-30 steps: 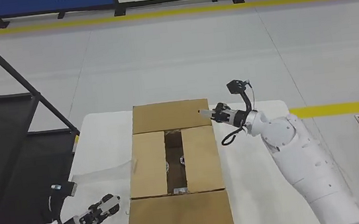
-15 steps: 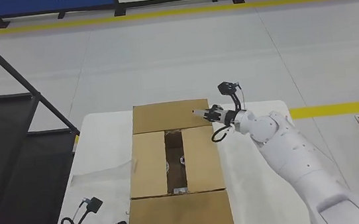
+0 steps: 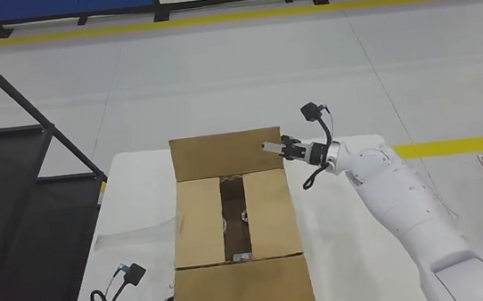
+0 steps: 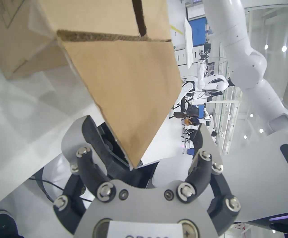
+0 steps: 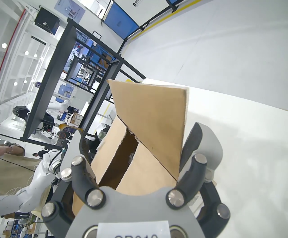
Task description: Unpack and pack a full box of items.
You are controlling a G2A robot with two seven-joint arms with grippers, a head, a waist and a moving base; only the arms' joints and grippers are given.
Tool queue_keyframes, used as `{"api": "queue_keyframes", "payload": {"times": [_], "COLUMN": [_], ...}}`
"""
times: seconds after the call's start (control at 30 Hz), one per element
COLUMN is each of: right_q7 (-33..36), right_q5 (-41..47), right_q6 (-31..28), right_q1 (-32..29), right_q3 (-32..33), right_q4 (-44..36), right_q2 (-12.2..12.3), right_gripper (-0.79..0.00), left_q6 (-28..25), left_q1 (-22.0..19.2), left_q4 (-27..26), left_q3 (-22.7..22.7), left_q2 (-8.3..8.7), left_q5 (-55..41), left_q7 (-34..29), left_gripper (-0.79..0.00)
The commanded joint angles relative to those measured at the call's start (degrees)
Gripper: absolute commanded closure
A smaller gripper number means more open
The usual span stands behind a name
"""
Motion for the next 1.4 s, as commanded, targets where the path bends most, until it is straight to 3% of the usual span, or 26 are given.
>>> {"api": "queue_keyframes", "payload": {"times": [0.0, 0.43, 0.63, 1.0, 1.17, 1.37], "right_q7": [1.48, 13.73, 18.24, 33.99, 34.59, 33.33], "right_q5": [0.98, 8.4, 12.98, 18.86, 18.72, 21.62], "right_q6": [-0.26, -4.41, 0.1, 15.85, 18.44, 20.84], "right_q1": [0.23, -0.43, -2.04, -3.18, -4.72, -6.86], "right_q3": [0.4, 1.98, 0.28, -2.13, -2.65, -2.81], "right_q4": [-0.03, -4.98, -12.65, -20.26, -21.45, -21.88], "right_q2": [0.26, 1.7, 2.55, 4.8, 5.17, 5.09], "right_gripper": [-0.785, -0.785, -0.785, -0.785, -0.785, -0.785], "left_q6": [-0.12, 2.06, 2.83, 8.23, 10.11, 12.17], "left_q1": [0.24, 0.14, -0.79, -3.0, -4.48, -6.89], "left_q4": [-0.39, -3.21, -5.51, -9.14, -8.97, -8.13], "left_q3": [-0.29, 0.24, 1.56, 7.25, 10.72, 14.72], "left_q2": [0.02, -0.29, -0.72, -1.63, -2.15, -2.75], "left_q5": [-1.02, -6.95, -4.33, 9.38, 19.44, 25.51], "left_q7": [1.62, 13.62, 23.27, 39.52, 47.5, 51.8], "left_gripper": [-0.785, -0.785, -0.785, -0.785, -0.785, -0.785]}}
